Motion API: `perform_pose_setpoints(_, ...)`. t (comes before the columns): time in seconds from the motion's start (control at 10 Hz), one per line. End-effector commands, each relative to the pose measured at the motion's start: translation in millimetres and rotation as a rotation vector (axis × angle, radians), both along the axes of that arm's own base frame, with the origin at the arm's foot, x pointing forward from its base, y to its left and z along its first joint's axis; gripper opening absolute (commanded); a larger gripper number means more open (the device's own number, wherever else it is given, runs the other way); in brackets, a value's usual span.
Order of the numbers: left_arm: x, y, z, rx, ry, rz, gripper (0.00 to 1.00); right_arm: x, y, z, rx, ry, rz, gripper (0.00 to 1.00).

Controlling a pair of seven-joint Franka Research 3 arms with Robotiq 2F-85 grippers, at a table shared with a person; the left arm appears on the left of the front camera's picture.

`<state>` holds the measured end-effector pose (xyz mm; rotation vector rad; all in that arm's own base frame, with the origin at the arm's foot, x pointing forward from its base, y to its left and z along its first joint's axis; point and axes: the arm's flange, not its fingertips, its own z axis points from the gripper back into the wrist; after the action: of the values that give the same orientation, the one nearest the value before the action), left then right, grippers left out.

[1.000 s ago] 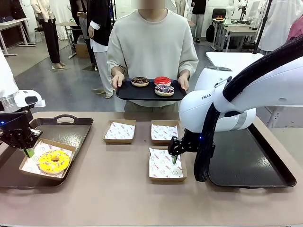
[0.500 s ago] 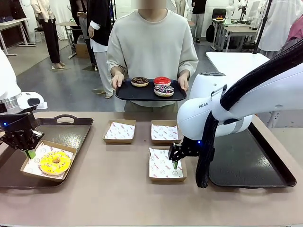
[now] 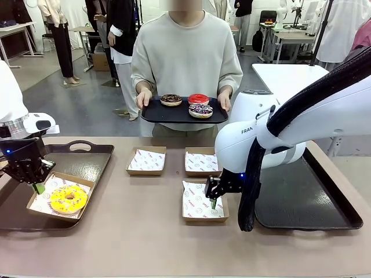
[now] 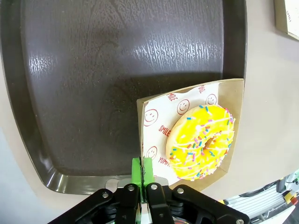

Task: Individually package the donuts and arrange them on the tray.
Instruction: Place the picked Paper togo box on the Handle tray while simultaneously picking up another Paper togo box from the table with the other hand.

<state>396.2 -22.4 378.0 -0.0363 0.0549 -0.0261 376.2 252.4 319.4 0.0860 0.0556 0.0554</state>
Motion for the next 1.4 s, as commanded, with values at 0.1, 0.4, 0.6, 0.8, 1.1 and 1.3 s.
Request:
perform_pose_setpoints(0.1, 5, -3, -1, 0.009, -0.001, 0.01, 0.58, 3, 6, -1, -0.013, -0.008, 0.0, 0.0)
perform_pose_setpoints(0.4, 8, -4, -3, 0.005, 0.013, 0.01, 1.0, 3, 6, -1, -0.004, 0.0, -0.004, 0.14)
perform_pose_setpoints(0.6, 7, -4, -3, 0.0, 0.018, 0.011, 1.0, 3, 5, -1, 0.004, 0.008, -0.007, 0.0)
perform_pose_setpoints(0.8, 6, -4, -2, -0.005, 0.023, 0.012, 0.69, 3, 5, -1, 0.007, 0.014, -0.005, 0.0)
perform_pose_setpoints(1.1, 6, -2, -2, -0.02, 0.029, 0.009, 0.99, 1, 5, 2, 0.004, 0.022, -0.007, 0.0)
perform_pose_setpoints(1.3, 2, 3, 5, -0.122, 0.054, -0.047, 1.0, -9, 1, 29, 0.074, 0.023, 0.015, 0.0)
